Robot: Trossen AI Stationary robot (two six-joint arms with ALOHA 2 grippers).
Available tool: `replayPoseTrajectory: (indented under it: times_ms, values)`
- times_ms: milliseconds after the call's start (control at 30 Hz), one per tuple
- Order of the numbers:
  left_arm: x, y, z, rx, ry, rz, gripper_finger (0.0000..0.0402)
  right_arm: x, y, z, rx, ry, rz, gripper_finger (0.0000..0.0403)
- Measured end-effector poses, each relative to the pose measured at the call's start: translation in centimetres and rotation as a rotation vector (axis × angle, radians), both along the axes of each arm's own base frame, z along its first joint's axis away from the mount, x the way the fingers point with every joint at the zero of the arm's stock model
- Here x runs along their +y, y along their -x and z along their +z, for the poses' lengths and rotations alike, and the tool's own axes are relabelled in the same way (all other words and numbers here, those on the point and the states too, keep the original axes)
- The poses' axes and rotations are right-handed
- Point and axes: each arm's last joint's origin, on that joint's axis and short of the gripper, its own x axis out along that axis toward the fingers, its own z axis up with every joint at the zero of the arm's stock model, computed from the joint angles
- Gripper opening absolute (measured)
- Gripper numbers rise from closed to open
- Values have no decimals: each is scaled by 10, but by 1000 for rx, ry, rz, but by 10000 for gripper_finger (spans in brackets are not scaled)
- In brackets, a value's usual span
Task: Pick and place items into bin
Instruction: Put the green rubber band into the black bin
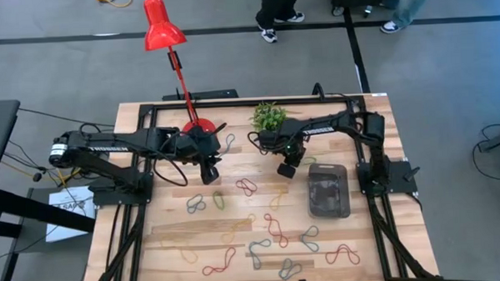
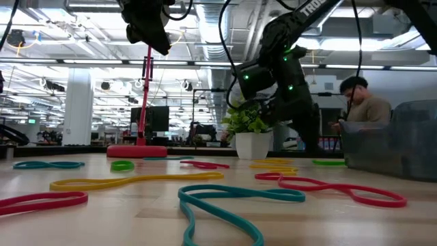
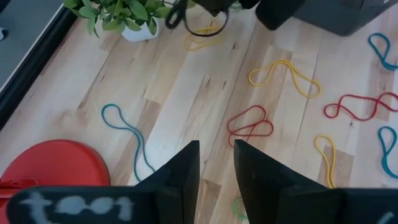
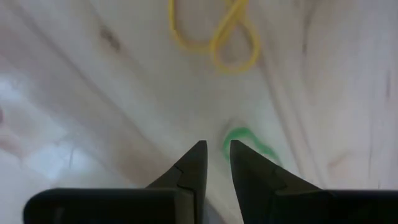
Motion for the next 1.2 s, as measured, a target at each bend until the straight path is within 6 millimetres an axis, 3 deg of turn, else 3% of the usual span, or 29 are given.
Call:
replayPoseTrajectory:
  times_ms: [233,467,700,1000,1200]
  values:
    - [0,0,0,-2,6,3,88,-7,3,0,16,-4,-22,63]
    - [0,0,0,-2,6,4,88,0,1,0,13,-4,-2,63]
    - [0,0,0,-2,6,4,88,0,1,-8,12,-4,-9,63]
    - [0,0,0,-2,3,1,88,-5,21,-27,53,-37,-77,63]
    - [0,0,0,-1,-2,-3,88,-4,20,-29,46,-31,-80,62]
